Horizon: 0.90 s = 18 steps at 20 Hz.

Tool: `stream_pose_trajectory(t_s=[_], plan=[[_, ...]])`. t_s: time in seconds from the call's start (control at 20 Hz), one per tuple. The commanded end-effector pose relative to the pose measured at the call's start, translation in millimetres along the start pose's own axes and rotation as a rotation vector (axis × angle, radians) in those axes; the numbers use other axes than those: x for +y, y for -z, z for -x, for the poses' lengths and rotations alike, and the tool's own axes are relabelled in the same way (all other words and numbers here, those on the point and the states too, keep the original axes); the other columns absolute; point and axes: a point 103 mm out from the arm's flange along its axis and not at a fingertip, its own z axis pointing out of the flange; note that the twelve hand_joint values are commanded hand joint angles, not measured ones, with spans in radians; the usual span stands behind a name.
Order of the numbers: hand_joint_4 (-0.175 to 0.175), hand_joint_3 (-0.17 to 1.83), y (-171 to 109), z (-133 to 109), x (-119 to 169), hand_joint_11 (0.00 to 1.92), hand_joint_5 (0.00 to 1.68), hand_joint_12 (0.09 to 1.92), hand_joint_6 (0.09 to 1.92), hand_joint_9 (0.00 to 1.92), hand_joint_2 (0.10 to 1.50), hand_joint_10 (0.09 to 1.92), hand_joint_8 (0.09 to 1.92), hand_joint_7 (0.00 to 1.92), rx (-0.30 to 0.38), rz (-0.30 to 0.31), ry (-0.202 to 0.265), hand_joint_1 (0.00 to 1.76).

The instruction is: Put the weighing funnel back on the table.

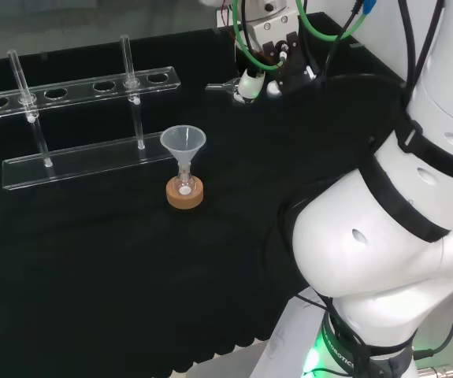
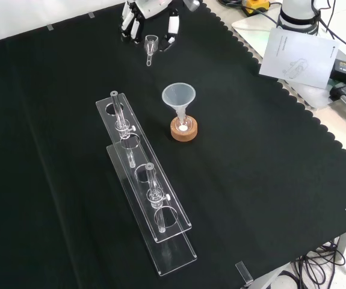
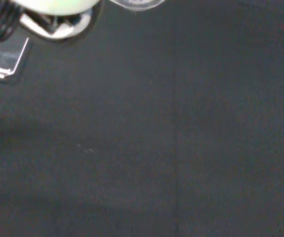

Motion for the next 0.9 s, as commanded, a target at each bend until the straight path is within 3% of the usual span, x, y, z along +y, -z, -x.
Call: stream_pose_trajectory(t_s=[0.05, 0.45, 0.65, 0.9], plan=[[0.175, 0.70, -18.8, 10.9, 24.9, 0.89, 1.22, 0.98, 0.79, 0.97, 0.65, 0.27, 0.66, 0.61, 0.017, 0.004, 0.004, 1.11], [0.175, 0.70, -42.7, 26.8, 58.0, 0.89, 1.22, 0.98, 0.79, 0.97, 0.66, 0.27, 0.66, 0.61, 0.014, -0.003, 0.003, 1.11], [0.175, 0.70, -52.6, 20.8, 82.4, 0.89, 1.22, 0.98, 0.79, 0.97, 0.66, 0.27, 0.66, 0.61, 0.004, -0.046, 0.016, 1.11], [0.175, 0.70, -72.5, 20.2, 108.4, 0.89, 1.22, 0.98, 0.79, 0.97, 0.66, 0.27, 0.66, 0.61, 0.000, -0.046, 0.036, 1.11]])
